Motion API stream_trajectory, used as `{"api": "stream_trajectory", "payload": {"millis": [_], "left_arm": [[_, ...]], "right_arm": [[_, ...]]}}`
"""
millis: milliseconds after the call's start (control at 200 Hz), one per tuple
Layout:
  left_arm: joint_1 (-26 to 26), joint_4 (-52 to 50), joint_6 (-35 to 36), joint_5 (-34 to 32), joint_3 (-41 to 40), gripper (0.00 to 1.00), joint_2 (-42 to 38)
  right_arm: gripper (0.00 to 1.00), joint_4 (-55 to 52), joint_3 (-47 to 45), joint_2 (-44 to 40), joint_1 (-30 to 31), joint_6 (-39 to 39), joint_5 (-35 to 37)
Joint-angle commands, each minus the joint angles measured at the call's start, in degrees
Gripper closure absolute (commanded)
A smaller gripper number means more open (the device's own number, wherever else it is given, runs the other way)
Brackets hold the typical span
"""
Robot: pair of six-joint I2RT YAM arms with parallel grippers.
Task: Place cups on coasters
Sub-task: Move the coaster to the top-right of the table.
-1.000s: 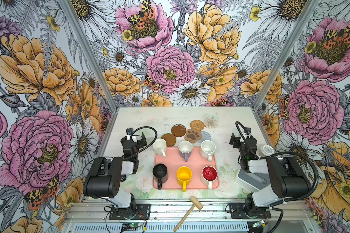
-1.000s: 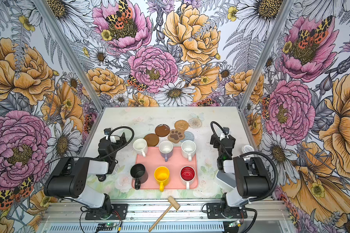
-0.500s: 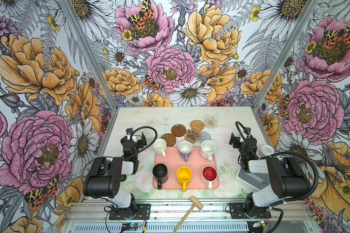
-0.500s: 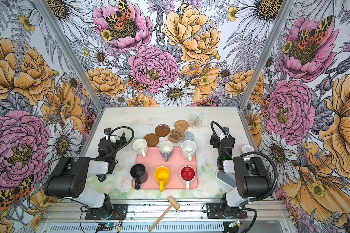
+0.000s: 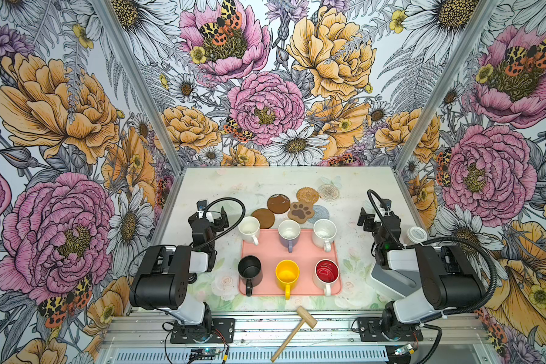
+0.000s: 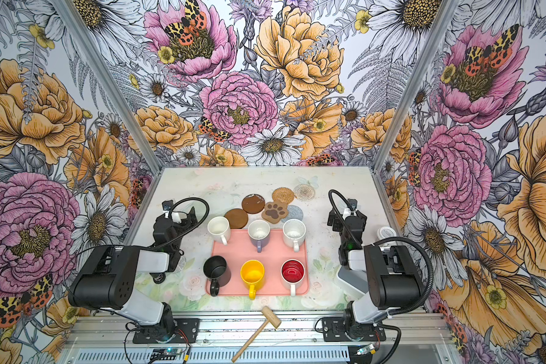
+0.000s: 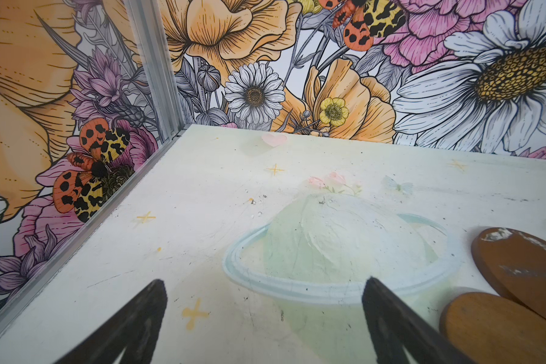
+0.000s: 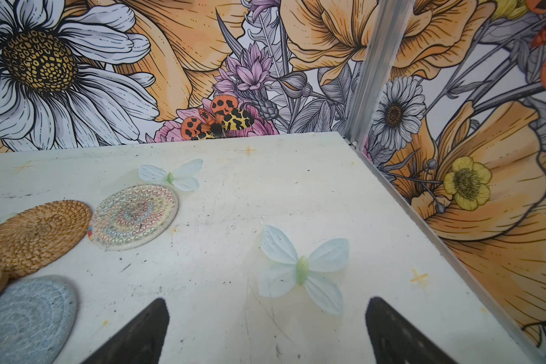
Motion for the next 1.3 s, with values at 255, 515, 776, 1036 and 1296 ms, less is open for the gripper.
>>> {"api": "stream_trajectory", "payload": {"millis": [255,515,776,1036,1296], "left_arm": [[-4.31,-44.33,-1.10,-2.16,24.34,0.16,-8.65],[-15.33,-54.89,-2.08,-2.69,34.27,0.17,-7.15],[-16.65,-58.21,-7.36,6.49,39.84,0.19,-10.11],[-15.61,-59.82,-11.68,14.01,40.80,0.19,-12.24],[-13.24,-61.41,-15.97,18.95,40.53,0.23,-11.89]], "right_arm": [[0.04,-18.22,3.44,-18.29,-0.59,3.52,5.21],[0.16,-48.64,20.44,-22.52,-0.57,7.06,-5.84],[0.27,-63.23,37.68,-8.72,-0.35,13.01,-18.75],[0.40,-70.29,52.41,8.06,0.90,16.80,-22.58],[0.66,-73.79,67.89,25.00,3.39,19.90,-29.02]]}}
